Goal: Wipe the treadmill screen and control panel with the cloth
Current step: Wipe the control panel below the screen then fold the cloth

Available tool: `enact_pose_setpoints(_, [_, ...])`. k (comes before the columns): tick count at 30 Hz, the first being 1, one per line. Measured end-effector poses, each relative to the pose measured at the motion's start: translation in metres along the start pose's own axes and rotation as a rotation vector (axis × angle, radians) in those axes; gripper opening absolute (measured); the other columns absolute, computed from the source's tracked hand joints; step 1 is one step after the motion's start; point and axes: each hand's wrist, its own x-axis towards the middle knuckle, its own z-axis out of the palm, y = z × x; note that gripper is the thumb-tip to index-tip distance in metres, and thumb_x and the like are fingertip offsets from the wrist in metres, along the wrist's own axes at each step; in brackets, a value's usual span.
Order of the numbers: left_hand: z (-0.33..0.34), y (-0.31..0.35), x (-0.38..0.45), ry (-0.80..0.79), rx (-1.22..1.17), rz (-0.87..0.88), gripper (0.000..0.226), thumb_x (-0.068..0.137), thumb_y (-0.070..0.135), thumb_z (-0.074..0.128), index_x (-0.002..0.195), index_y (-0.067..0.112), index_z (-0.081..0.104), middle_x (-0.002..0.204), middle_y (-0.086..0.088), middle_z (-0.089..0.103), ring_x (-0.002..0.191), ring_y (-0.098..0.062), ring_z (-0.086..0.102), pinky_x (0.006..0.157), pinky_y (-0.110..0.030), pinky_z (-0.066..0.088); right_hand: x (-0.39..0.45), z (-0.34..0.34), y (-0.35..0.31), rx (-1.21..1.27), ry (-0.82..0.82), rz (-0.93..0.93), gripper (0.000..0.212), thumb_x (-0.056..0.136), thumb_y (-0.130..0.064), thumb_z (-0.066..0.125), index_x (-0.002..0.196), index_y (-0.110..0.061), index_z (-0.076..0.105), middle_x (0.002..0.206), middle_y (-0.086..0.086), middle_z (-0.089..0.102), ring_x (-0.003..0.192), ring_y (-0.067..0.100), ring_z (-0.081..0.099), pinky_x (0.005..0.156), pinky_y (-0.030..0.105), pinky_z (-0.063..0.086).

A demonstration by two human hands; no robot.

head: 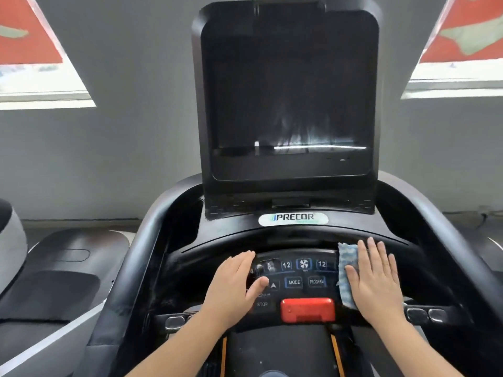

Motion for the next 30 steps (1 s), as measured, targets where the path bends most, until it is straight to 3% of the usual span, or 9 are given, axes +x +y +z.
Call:
enact_pose_setpoints(4, [-0.004, 0.006, -0.001, -0.014, -0.043, -0.067, 0.110, 0.078, 0.090, -0.008, 0.158, 0.022, 0.025, 0.163, 0.009, 0.028, 0.150, -0.007, 0.019, 0.114, -0.013, -0.007, 0.010, -0.005, -0.046, -0.006, 0.003, -0.041, 0.077, 0.102, -0.053, 0.004, 0.147, -0.002, 0.042, 0.157, 0.018, 0.034, 0.149, 0.036, 0.022, 0.119, 0.055, 0.018])
enact_pose_setpoints(10, [-0.012, 0.015, 0.000, -0.019, -0.073, -0.126, 0.119, 0.070, 0.094, -0.011, 0.157, 0.024, 0.030, 0.161, 0.009, 0.032, 0.149, -0.009, 0.024, 0.120, -0.022, 0.006, 0.015, 0.002, -0.140, -0.042, -0.047, -0.484, 0.066, 0.101, -0.052, 0.024, 0.149, -0.010, 0.039, 0.158, 0.009, 0.035, 0.149, 0.030, 0.024, 0.117, 0.050, 0.017])
enact_pose_setpoints(12, [-0.013, 0.015, 0.001, -0.018, -0.078, -0.119, 0.118, 0.072, 0.094, -0.010, 0.156, 0.022, 0.033, 0.159, 0.008, 0.036, 0.147, -0.009, 0.027, 0.123, -0.027, 0.012, 0.018, 0.001, -0.114, -0.049, -0.036, -0.463, 0.065, 0.100, -0.052, 0.026, 0.149, -0.012, 0.040, 0.158, 0.009, 0.035, 0.149, 0.029, 0.024, 0.118, 0.050, 0.017])
enact_pose_setpoints(15, [-0.012, 0.014, 0.000, -0.014, -0.065, -0.106, 0.114, 0.076, 0.092, -0.009, 0.154, 0.022, 0.036, 0.157, 0.010, 0.038, 0.145, -0.007, 0.028, 0.122, -0.026, 0.013, 0.018, 0.000, -0.045, -0.048, -0.019, -0.226, 0.068, 0.103, -0.052, 0.015, 0.148, -0.008, 0.042, 0.157, 0.013, 0.037, 0.147, 0.030, 0.026, 0.118, 0.053, 0.020])
enact_pose_setpoints(19, [-0.009, 0.015, -0.002, -0.009, -0.078, -0.124, 0.113, 0.075, 0.091, -0.009, 0.156, 0.023, 0.032, 0.159, 0.011, 0.035, 0.147, -0.006, 0.025, 0.121, -0.023, 0.007, 0.012, -0.007, -0.008, -0.043, -0.050, -0.055, 0.077, 0.103, -0.054, 0.007, 0.148, 0.001, 0.039, 0.156, 0.018, 0.035, 0.147, 0.035, 0.027, 0.117, 0.058, 0.023])
enact_pose_setpoints(23, [-0.006, 0.019, -0.003, -0.021, -0.100, -0.160, 0.113, 0.074, 0.092, -0.008, 0.158, 0.025, 0.026, 0.162, 0.012, 0.028, 0.149, -0.005, 0.018, 0.119, -0.020, 0.001, 0.015, -0.002, -0.071, -0.060, -0.012, -0.206, 0.072, 0.101, -0.054, 0.015, 0.151, -0.005, 0.035, 0.160, 0.013, 0.030, 0.151, 0.033, 0.017, 0.121, 0.052, 0.010])
enact_pose_setpoints(25, [-0.004, 0.020, -0.003, -0.026, -0.109, -0.173, 0.112, 0.074, 0.093, -0.006, 0.158, 0.026, 0.024, 0.163, 0.012, 0.025, 0.150, -0.005, 0.016, 0.118, -0.018, -0.001, 0.017, 0.002, -0.100, -0.061, -0.022, -0.336, 0.070, 0.100, -0.054, 0.023, 0.150, -0.006, 0.038, 0.159, 0.011, 0.034, 0.150, 0.032, 0.020, 0.120, 0.052, 0.012])
enact_pose_setpoints(28, [-0.001, 0.017, -0.003, -0.018, -0.105, -0.162, 0.108, 0.077, 0.092, -0.004, 0.158, 0.026, 0.025, 0.163, 0.012, 0.026, 0.150, -0.005, 0.017, 0.118, -0.018, 0.000, 0.022, 0.003, -0.085, -0.075, -0.046, -0.424, 0.068, 0.100, -0.052, 0.028, 0.149, -0.007, 0.041, 0.158, 0.013, 0.035, 0.149, 0.031, 0.025, 0.119, 0.053, 0.021])
enact_pose_setpoints(30, [0.000, 0.012, -0.003, -0.014, -0.110, -0.152, 0.106, 0.079, 0.091, -0.004, 0.158, 0.027, 0.026, 0.163, 0.013, 0.027, 0.150, -0.003, 0.017, 0.118, -0.015, -0.002, 0.022, 0.001, -0.050, -0.083, -0.039, -0.370, 0.068, 0.102, -0.052, 0.022, 0.148, -0.006, 0.043, 0.157, 0.014, 0.037, 0.148, 0.032, 0.028, 0.117, 0.056, 0.025])
